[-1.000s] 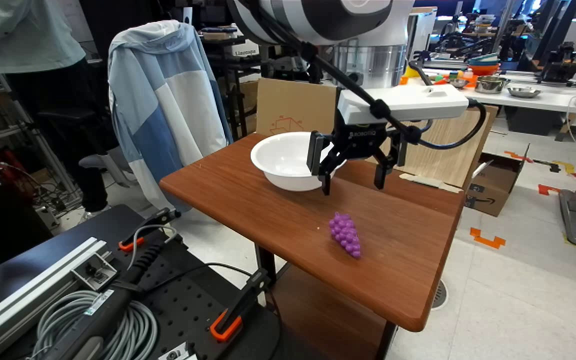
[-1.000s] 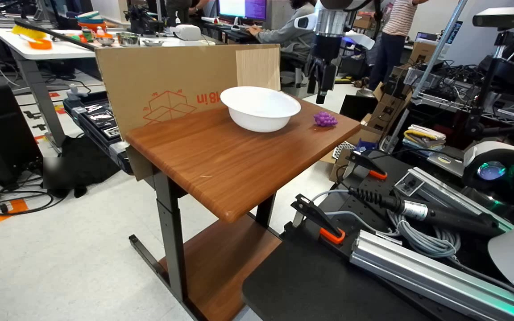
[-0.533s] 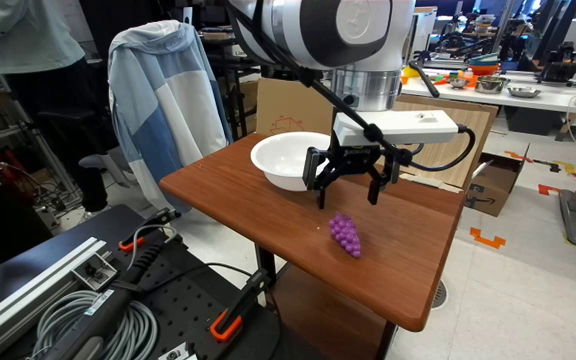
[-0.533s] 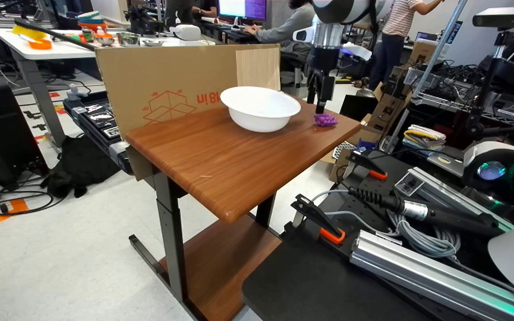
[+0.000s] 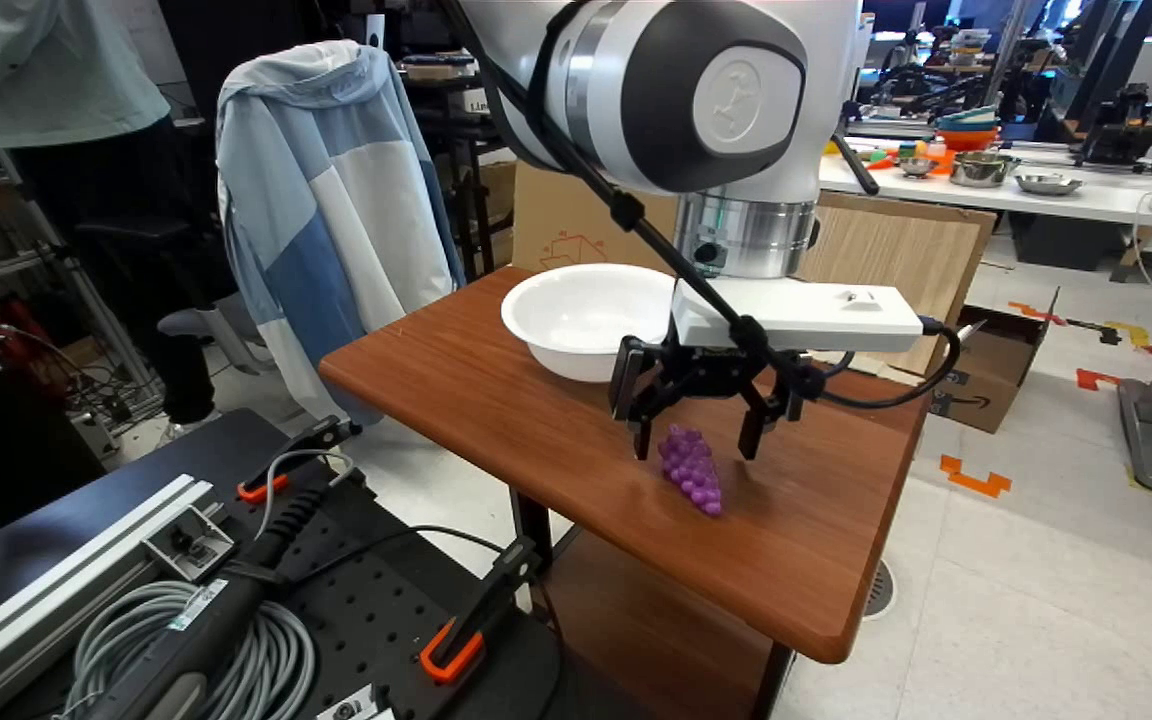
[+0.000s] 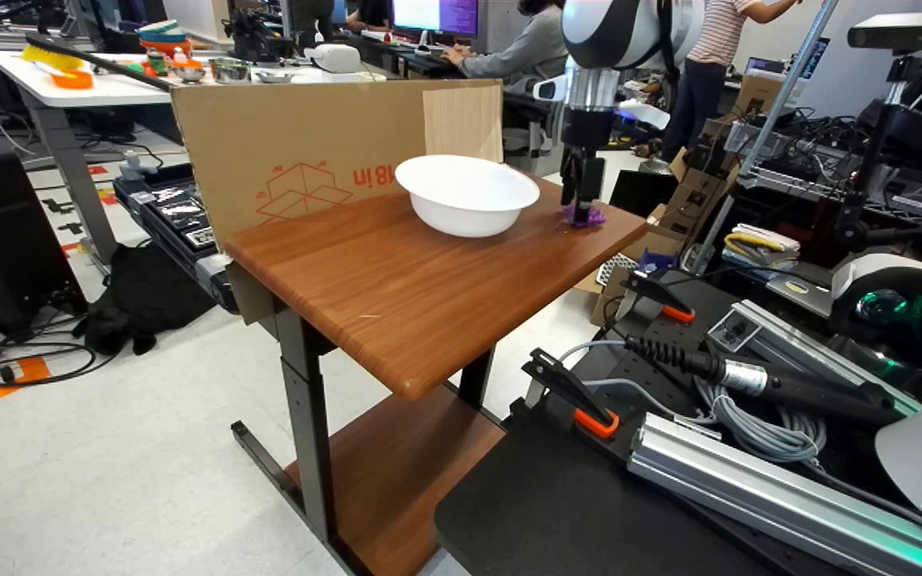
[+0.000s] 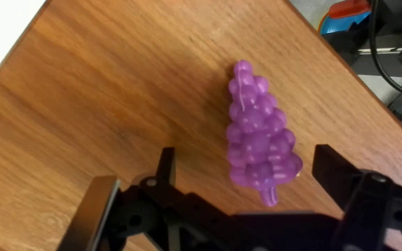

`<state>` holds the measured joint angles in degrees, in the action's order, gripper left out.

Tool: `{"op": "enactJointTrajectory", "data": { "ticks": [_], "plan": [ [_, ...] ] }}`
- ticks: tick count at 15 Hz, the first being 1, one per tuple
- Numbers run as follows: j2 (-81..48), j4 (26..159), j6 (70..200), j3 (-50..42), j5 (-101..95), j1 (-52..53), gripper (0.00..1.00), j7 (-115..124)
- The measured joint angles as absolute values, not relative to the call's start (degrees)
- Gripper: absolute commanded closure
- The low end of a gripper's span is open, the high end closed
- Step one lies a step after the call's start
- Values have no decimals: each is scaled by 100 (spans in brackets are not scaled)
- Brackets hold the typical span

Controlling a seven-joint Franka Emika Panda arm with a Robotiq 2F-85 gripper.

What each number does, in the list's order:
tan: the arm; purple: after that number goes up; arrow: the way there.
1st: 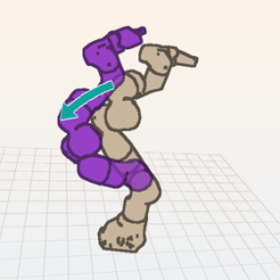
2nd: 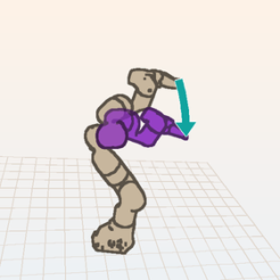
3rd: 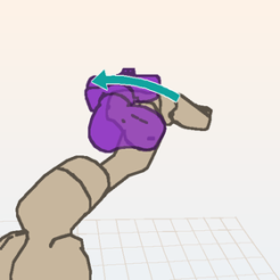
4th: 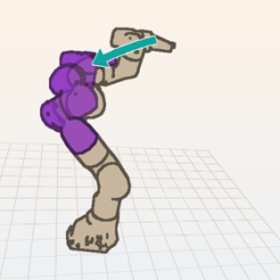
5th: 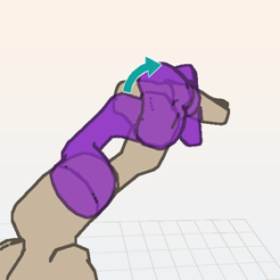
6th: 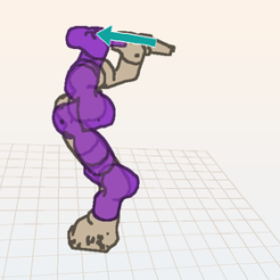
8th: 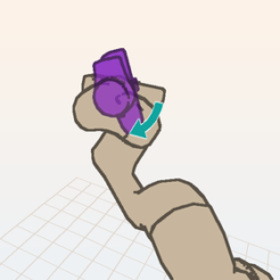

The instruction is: Put the purple toy into the white bowl.

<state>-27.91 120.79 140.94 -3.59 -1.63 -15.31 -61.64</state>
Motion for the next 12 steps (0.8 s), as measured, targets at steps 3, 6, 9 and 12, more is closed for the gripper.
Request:
{"op": "enactJointTrajectory", "data": {
  "ticks": [3, 6, 9, 12],
  "plan": [
    [-2821, 12080, 14083, -360, -163, -1623, 51, -6094],
    [-2820, 12028, 14084, -360, -163, -1675, 73, -6042],
    [-2821, 12021, 14083, -358, -162, -1685, 82, -6005],
    [-2770, 12029, 14083, -295, -145, -1684, 82, -6003]
  ]
}}
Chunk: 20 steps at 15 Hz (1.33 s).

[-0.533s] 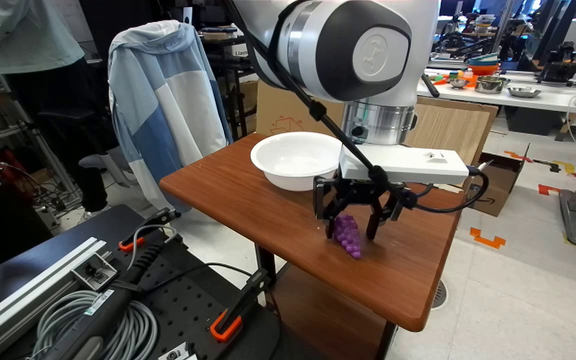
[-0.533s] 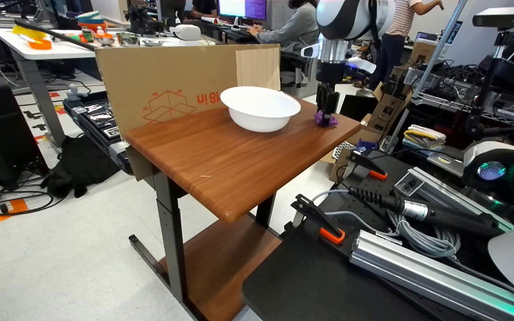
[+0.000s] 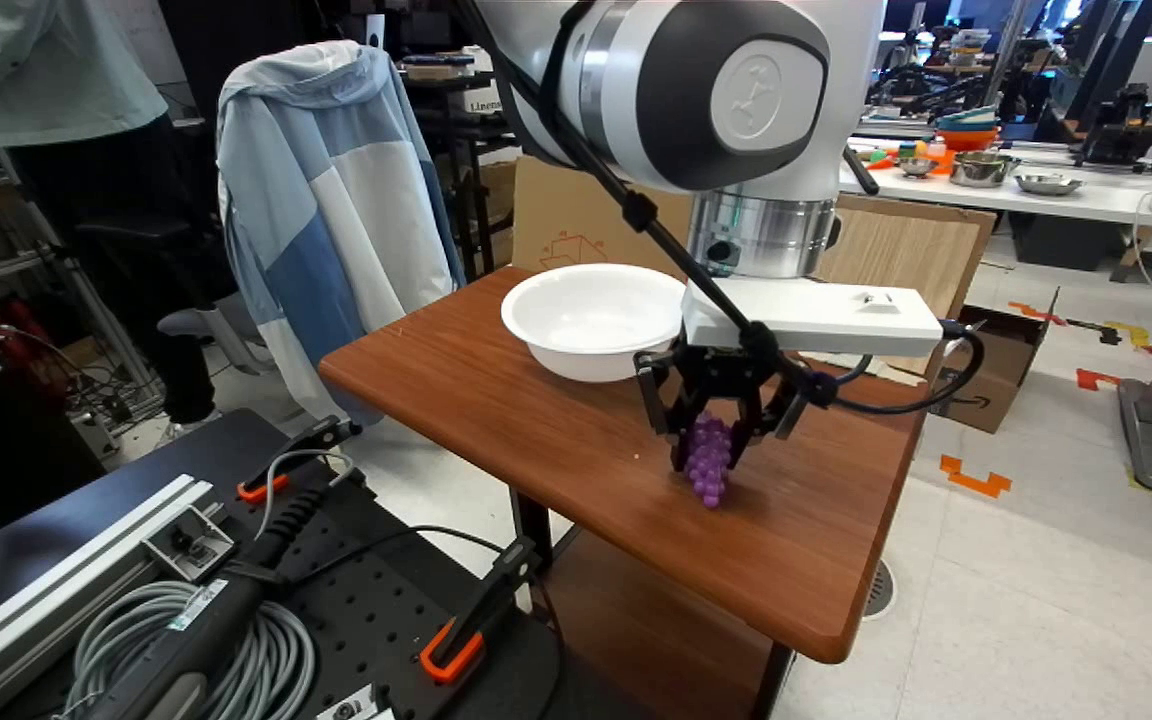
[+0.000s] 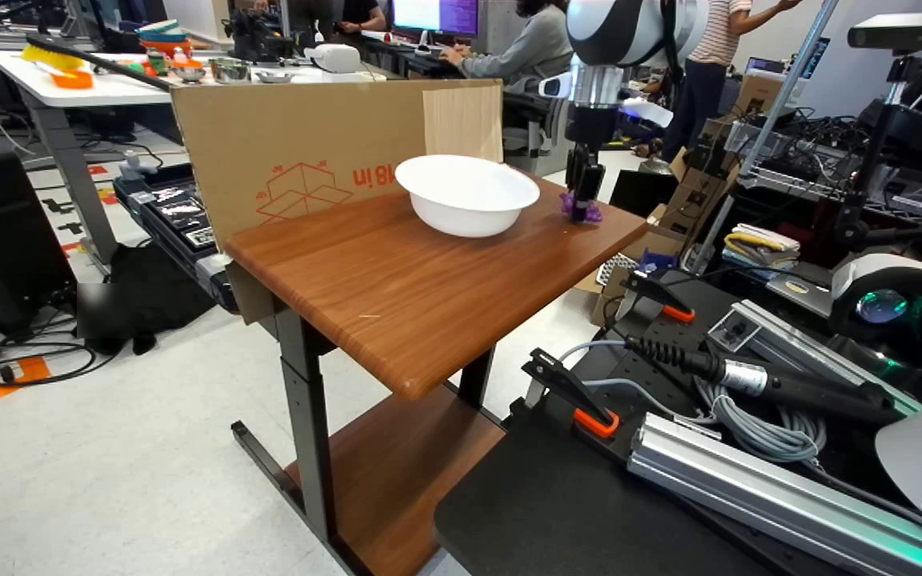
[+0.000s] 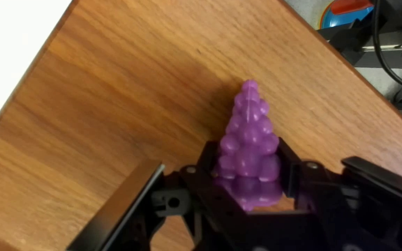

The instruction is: Put the purple toy into the white bowl.

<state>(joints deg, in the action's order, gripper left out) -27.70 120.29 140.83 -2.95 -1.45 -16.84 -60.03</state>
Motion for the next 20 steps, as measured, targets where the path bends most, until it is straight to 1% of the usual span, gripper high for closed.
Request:
{"op": "enactJointTrajectory", "data": {
  "ticks": [5, 9, 16, 17, 18, 20],
  "plan": [
    [-2125, 12232, 14095, 187, 142, -1626, 82, -6081],
    [-1689, 12301, 14092, 476, 394, -1385, 82, -6101],
    [-1734, 12066, 14062, 552, 502, -1020, 82, -6038],
    [-1796, 11988, 14051, 552, 502, -1010, 32, -6020],
    [-1860, 11917, 14040, 552, 502, -1009, 31, -6015],
    [-1971, 11800, 14018, 551, 502, -1009, 18, -6013]
  ]
}}
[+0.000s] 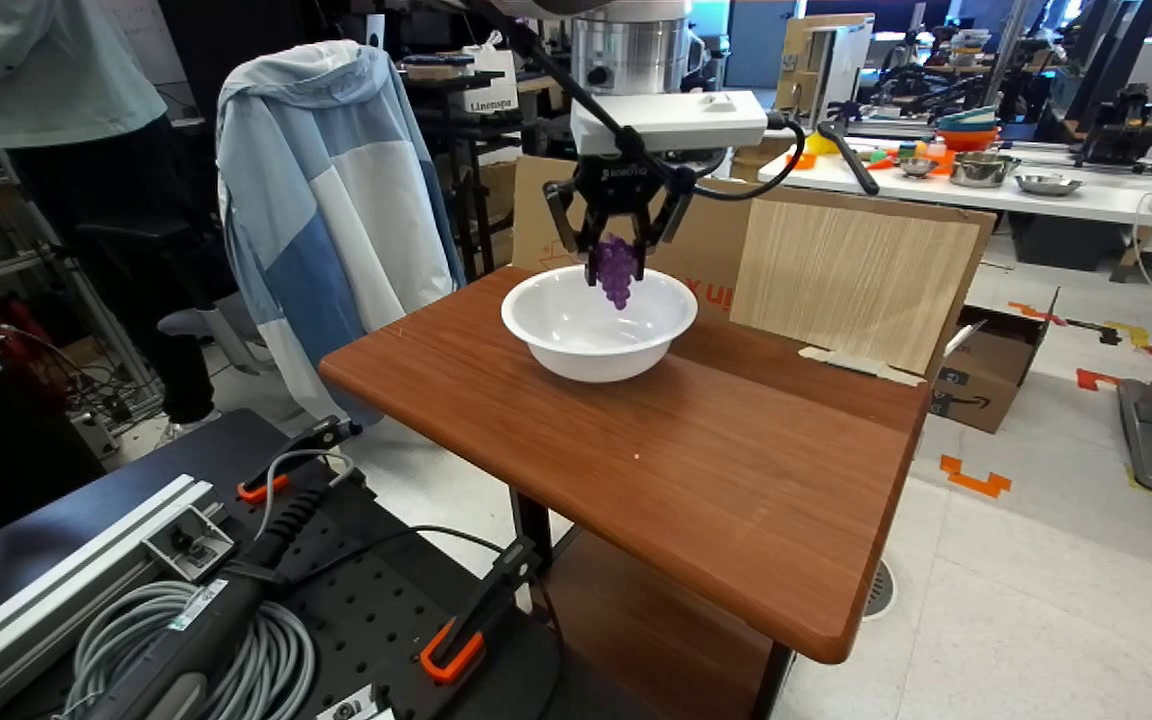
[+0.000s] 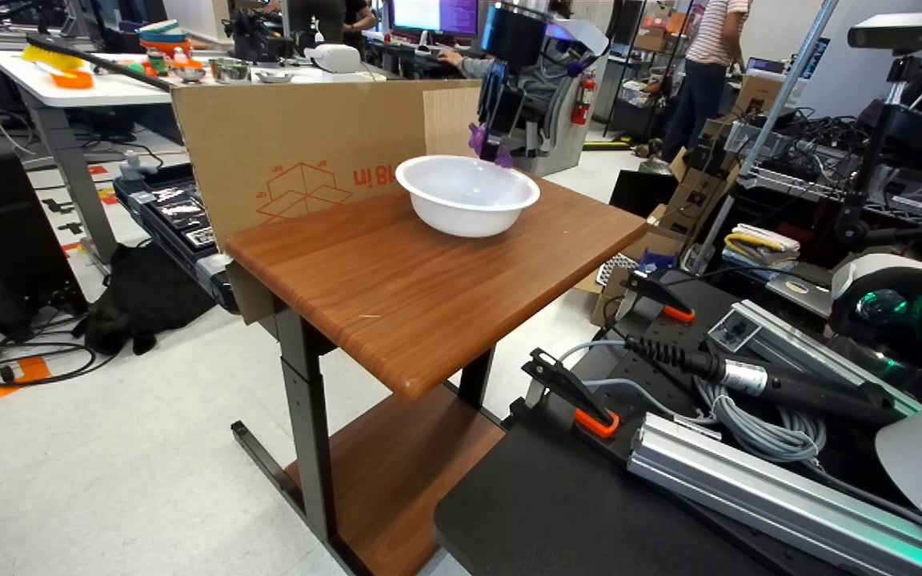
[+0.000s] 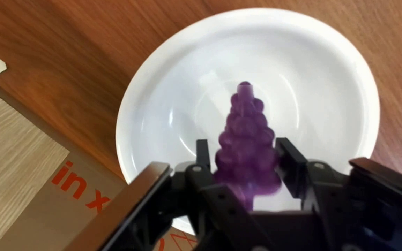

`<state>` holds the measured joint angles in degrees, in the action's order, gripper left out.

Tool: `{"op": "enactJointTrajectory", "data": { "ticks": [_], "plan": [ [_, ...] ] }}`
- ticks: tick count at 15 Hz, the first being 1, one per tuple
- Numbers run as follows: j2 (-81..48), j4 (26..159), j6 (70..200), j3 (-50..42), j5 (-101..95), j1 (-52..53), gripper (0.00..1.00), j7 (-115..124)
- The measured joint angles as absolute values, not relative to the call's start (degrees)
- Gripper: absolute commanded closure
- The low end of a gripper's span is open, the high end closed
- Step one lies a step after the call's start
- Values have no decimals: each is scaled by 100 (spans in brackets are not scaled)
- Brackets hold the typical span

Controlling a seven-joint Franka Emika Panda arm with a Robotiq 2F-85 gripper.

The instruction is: Put the purple toy into the white bowl.

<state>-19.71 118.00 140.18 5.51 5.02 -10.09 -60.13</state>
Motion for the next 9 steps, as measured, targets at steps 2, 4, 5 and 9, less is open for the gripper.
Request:
{"op": "enactJointTrajectory", "data": {
  "ticks": [2, 4, 5, 9],
  "plan": [
    [-1968, 11770, 13932, 552, 504, -1009, 3, -6028],
    [-1831, 11790, 13794, 559, 596, -1013, 0, -6133],
    [-1697, 11832, 13704, 562, 701, -1019, 0, -6234],
    [-820, 12157, 13033, 488, 1094, -1046, 0, -6616]
  ]
}}
